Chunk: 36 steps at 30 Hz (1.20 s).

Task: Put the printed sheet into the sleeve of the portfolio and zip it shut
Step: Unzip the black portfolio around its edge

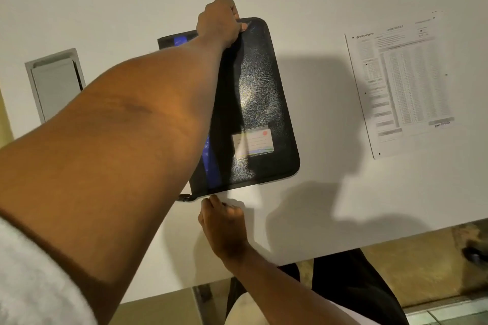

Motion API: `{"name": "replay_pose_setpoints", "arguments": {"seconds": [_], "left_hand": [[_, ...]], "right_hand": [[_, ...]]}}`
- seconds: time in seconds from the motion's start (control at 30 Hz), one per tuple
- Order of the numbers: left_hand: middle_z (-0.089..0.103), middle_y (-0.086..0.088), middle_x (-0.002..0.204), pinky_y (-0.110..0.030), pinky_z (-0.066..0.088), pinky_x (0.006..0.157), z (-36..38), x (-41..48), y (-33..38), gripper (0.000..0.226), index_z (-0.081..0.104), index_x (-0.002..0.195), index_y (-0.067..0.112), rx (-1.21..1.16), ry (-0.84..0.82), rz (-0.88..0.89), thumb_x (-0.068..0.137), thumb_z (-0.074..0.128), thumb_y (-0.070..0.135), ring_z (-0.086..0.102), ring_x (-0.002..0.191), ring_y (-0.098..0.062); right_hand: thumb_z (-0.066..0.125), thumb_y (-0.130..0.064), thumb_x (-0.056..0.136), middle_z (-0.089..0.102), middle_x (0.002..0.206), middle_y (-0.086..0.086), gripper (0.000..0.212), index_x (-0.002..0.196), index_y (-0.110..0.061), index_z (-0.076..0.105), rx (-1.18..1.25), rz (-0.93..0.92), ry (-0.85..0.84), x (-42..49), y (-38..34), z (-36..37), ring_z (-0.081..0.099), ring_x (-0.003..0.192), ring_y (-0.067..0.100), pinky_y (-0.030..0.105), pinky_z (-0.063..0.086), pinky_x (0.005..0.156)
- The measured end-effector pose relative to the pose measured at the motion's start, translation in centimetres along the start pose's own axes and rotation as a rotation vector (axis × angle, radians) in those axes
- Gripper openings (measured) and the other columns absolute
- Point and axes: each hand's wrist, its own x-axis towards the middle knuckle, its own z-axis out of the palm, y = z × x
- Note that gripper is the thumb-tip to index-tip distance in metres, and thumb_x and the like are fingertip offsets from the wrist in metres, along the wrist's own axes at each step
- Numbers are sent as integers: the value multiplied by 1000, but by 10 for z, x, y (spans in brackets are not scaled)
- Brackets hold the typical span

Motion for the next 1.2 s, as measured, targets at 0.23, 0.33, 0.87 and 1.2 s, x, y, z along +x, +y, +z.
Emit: {"name": "replay_pose_setpoints", "arguments": {"seconds": [0.23, 0.33, 0.87, 1.2], "left_hand": [[68, 3, 96, -44, 63, 87, 1, 3, -5, 23, 63, 91, 22, -99, 4, -19, 84, 84, 29, 73, 99, -26], [72, -6, 108, -44, 61, 90, 0, -1, -7, 21, 70, 98, 17, -167, 3, 10, 84, 83, 25, 72, 106, -29], [47, -17, 149, -53, 41, 107, 1, -191, -104, 55, 52, 144, 12, -93, 255, -316, 93, 68, 25, 45, 136, -38], [58, -26, 122, -49, 54, 97, 19, -233, -118, 35, 64, 119, -4, -291, 175, -475, 92, 65, 18, 59, 113, -44]], "right_hand": [[75, -38, 92, 73, 75, -2, 21, 79, -22, 73, -20, -79, 180, -4, 15, -3, 68, 60, 16, 28, 57, 55], [67, -41, 100, 74, 82, -2, 23, 92, -22, 77, 35, -82, 218, 4, 31, -29, 68, 67, 13, 26, 57, 59], [66, -24, 92, 57, 125, 16, 42, 128, -6, 56, 125, 401, -64, 136, 112, -157, 56, 118, 38, 49, 49, 99], [67, -24, 90, 59, 118, 17, 36, 119, -2, 62, 270, 511, -75, 146, 118, -154, 61, 106, 36, 43, 53, 89]]}}
